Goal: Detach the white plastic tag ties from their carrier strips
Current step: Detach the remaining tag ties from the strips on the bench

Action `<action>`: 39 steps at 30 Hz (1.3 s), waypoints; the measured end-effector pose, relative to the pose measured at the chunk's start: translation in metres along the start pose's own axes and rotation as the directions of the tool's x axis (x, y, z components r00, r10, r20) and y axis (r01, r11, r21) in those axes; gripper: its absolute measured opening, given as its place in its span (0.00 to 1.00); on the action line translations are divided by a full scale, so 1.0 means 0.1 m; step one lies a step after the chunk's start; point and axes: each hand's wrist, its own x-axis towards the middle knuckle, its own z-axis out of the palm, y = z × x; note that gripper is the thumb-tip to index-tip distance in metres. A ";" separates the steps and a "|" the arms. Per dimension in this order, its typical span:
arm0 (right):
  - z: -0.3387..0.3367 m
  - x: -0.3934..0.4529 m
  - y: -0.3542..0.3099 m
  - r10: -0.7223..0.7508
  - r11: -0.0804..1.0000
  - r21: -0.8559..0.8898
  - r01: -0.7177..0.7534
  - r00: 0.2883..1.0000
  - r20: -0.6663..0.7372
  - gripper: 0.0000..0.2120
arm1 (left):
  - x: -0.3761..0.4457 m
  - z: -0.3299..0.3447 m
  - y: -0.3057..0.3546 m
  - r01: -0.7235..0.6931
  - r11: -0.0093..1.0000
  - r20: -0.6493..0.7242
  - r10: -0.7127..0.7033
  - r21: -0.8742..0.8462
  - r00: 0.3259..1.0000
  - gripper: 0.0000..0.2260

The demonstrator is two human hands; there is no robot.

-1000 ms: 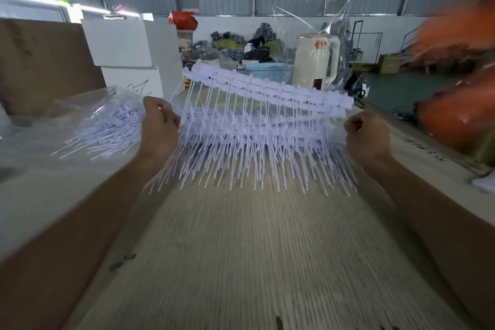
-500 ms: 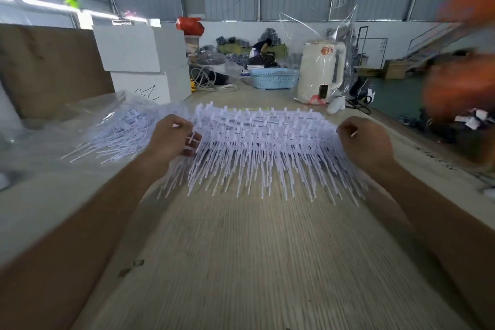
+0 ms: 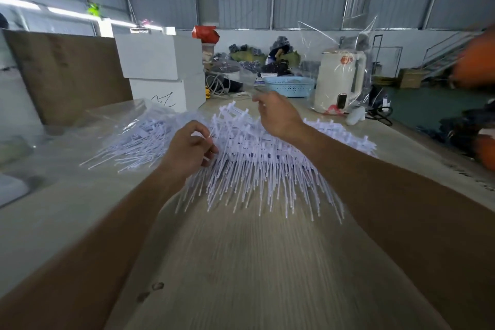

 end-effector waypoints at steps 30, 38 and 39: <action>-0.15 0.41 -0.13 0.282 0.900 0.386 -0.204 0.946 -0.158 0.08 | 0.05 -0.05 -0.02 -0.113 0.925 -0.048 0.139 0.362 0.989 0.10; -0.70 0.42 -0.43 0.209 0.927 0.372 -0.041 0.882 -0.423 0.06 | -0.02 0.08 -0.08 -0.372 0.607 0.270 0.257 0.702 0.928 0.11; -0.77 0.41 -0.53 0.147 0.939 0.343 0.017 0.884 -0.445 0.05 | -0.03 0.10 -0.09 -0.384 0.596 0.297 0.243 0.706 0.923 0.11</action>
